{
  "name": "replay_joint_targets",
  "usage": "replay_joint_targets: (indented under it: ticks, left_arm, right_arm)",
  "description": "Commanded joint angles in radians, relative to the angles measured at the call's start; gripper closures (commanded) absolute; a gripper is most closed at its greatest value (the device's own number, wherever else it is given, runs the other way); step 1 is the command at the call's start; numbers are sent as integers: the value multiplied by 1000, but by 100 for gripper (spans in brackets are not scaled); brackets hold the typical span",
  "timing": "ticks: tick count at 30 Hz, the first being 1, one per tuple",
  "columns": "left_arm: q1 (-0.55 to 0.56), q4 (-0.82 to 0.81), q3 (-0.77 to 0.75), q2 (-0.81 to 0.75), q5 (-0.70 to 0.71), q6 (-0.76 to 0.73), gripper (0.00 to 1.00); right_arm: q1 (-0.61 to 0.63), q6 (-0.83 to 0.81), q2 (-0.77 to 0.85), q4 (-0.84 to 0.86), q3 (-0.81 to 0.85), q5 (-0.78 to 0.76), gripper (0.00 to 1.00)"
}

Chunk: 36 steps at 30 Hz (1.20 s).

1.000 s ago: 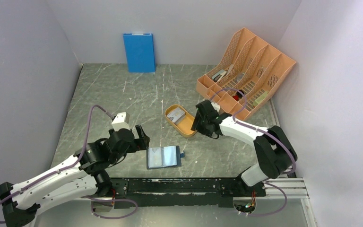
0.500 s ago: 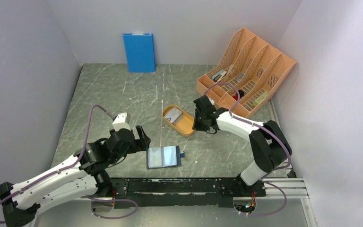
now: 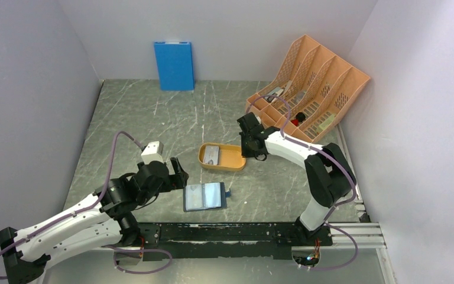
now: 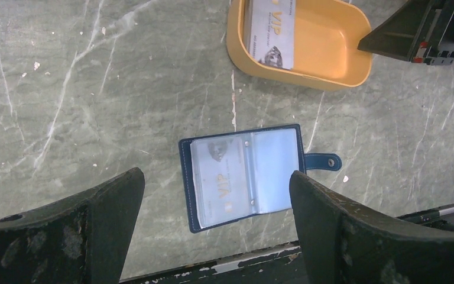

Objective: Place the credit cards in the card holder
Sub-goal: Adjust the storage box at the center of the board.

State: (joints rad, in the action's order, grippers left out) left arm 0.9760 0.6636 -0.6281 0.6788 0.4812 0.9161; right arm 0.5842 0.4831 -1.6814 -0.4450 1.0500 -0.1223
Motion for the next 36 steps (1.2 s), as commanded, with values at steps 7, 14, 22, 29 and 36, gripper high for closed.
replay_joint_targets:
  ticks: [7,14,22,29,36]
  left_arm:
    - [-5,-3,10,25,-18,-21,4]
    - [-5,-1,34,-3,-26,-9,5]
    - [-6,-8,77,-22,-53,26,5]
    - [-6,4,67,-13,-52,27,5]
    - [-6,2,76,-23,-56,31,6]
  right_arm:
    - [6,-48,23,-85,73,-96,52]
    - [63,26,180,34,80,28,44]
    - [143,214,151,352,-62,210,26]
    - [169,299,29,350,-27,80,20]
    - [171,303,-71,332,10,58,25]
